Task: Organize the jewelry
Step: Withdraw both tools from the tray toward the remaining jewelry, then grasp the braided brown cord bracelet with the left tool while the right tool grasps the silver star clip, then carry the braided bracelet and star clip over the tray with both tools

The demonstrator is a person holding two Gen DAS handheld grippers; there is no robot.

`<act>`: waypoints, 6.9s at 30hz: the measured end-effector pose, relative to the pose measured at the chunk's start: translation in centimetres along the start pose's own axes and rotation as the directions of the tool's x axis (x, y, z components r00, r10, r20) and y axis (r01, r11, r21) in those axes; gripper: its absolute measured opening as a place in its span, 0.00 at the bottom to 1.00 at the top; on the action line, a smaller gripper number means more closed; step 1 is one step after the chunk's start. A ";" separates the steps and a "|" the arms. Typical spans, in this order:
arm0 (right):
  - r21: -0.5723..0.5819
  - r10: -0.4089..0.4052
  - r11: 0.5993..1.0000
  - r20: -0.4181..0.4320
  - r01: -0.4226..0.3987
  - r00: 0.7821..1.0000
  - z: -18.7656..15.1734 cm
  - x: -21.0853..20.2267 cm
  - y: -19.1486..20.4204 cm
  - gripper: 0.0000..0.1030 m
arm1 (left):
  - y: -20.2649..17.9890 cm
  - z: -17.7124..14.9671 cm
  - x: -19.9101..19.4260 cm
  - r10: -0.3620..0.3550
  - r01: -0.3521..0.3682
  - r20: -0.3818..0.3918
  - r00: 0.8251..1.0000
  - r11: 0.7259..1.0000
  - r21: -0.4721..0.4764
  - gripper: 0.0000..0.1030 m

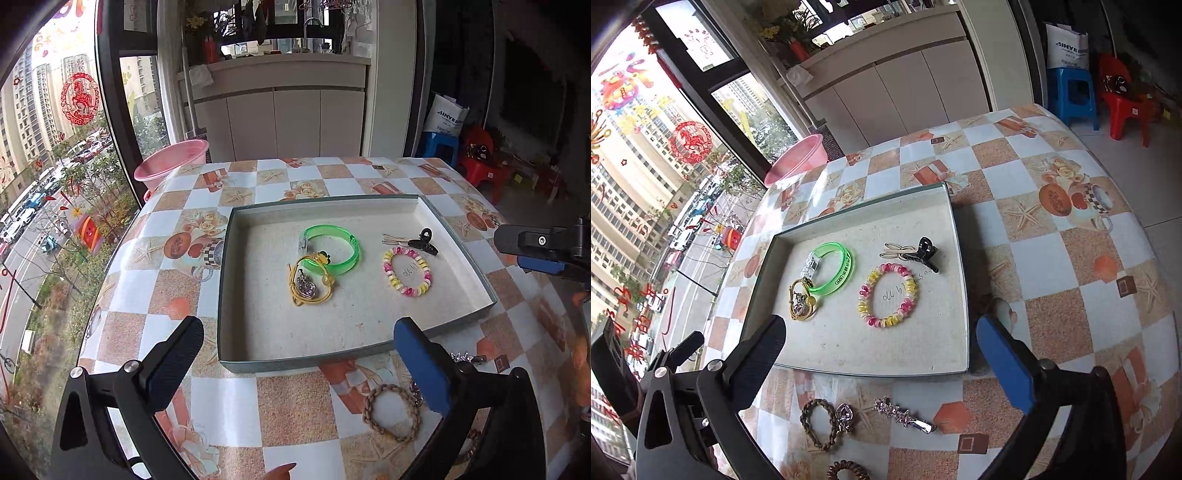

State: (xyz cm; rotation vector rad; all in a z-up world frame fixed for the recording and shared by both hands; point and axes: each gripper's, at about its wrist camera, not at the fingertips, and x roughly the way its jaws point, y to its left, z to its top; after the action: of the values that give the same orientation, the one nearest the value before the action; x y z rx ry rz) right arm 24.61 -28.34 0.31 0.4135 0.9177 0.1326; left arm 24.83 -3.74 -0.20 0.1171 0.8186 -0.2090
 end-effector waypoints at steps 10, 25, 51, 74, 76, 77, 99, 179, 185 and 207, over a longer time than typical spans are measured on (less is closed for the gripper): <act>0.003 -0.005 1.000 0.036 0.005 0.999 -2.9 -2.9 -0.5 1.00 | -0.1 -4.0 -1.7 -0.027 0.026 -0.060 0.998 1.000 -0.016 1.00; -0.055 -0.095 0.994 -0.094 0.091 0.991 -8.4 -3.8 -1.8 1.00 | 0.0 -8.0 -1.5 -0.021 0.016 -0.158 0.987 0.999 -0.030 1.00; -0.342 -0.262 0.918 -0.144 0.200 0.954 -10.2 1.4 -0.6 1.00 | -1.1 -8.0 3.7 -0.047 0.038 -0.259 0.965 0.998 -0.041 1.00; -0.458 -0.263 0.873 -0.153 0.167 0.953 -9.1 4.8 1.4 0.64 | -3.8 -7.0 4.8 -0.062 0.074 -0.270 0.961 0.997 0.034 0.85; -0.470 -0.256 0.869 -0.154 0.157 0.954 -9.2 4.8 1.8 0.58 | -4.1 -6.8 4.8 -0.071 0.085 -0.277 0.958 0.995 0.042 0.85; -0.478 -0.254 0.865 -0.155 0.153 0.955 -9.3 4.8 2.0 0.53 | -4.2 -6.8 4.8 -0.072 0.088 -0.279 0.958 0.995 0.046 0.85; -0.446 -0.254 0.879 -0.143 0.167 0.957 -10.1 3.5 1.0 0.23 | -6.3 -5.4 5.4 -0.062 0.083 -0.277 0.959 0.994 0.064 0.26; -0.230 -0.144 0.965 -0.052 0.128 0.988 -4.5 -2.3 3.0 0.17 | 2.9 0.6 -3.8 -0.230 0.229 -0.010 0.973 0.971 -0.066 0.19; -0.213 -0.138 0.969 -0.063 0.122 0.988 -1.5 0.0 3.3 0.17 | 3.1 2.3 -0.1 -0.183 0.179 -0.042 0.982 0.981 -0.081 0.19; -0.200 -0.210 0.962 -0.121 0.183 0.970 0.8 8.9 1.3 0.17 | 0.9 2.3 9.9 -0.069 0.065 -0.152 0.986 0.997 -0.035 0.19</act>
State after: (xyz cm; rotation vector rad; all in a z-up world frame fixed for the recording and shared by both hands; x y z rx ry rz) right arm 30.68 -24.86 -5.37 0.1368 1.0704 0.0655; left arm 33.20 -4.71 -5.90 0.0786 0.9792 -0.2534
